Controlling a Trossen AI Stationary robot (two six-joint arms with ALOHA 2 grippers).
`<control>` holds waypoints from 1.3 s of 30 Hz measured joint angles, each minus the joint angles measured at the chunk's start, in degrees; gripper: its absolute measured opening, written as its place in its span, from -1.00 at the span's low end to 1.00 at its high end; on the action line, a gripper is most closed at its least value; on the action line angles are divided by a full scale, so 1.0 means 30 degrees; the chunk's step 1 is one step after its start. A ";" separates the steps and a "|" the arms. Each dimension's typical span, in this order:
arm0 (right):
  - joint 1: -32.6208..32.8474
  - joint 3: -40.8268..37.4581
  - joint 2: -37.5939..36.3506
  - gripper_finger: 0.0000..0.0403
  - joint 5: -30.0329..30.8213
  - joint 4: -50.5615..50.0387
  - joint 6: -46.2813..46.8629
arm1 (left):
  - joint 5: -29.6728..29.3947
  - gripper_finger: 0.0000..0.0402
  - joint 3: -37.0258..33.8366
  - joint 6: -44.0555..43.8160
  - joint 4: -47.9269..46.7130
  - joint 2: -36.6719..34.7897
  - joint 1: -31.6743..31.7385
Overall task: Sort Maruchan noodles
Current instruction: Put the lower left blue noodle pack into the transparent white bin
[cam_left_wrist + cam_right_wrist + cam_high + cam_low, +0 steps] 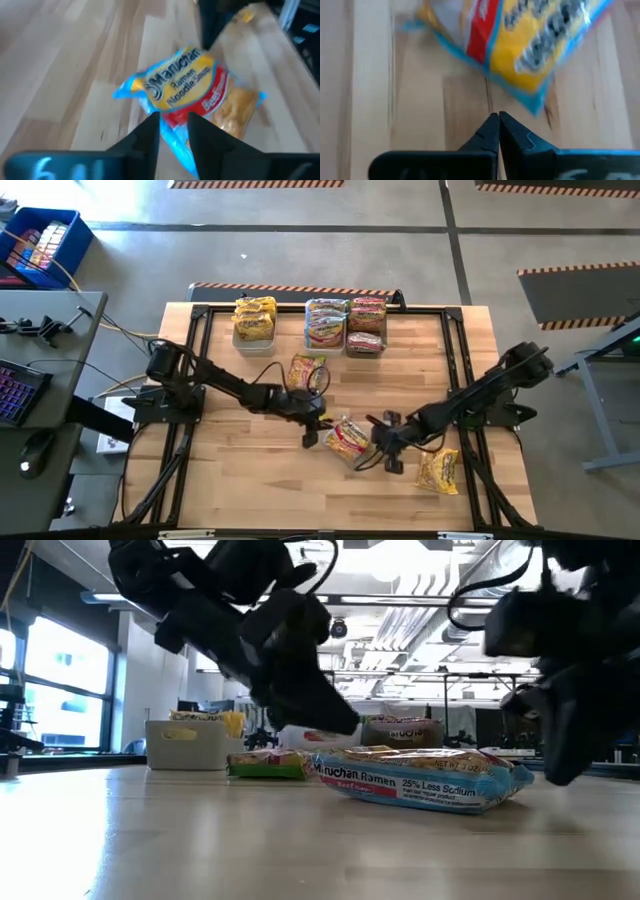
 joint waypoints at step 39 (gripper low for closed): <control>0.0031 -0.0353 -0.1616 -1.00 0.5488 -0.1376 -0.2489 | 0.1723 -0.98 0.1746 0.3758 -0.0425 0.2265 0.1166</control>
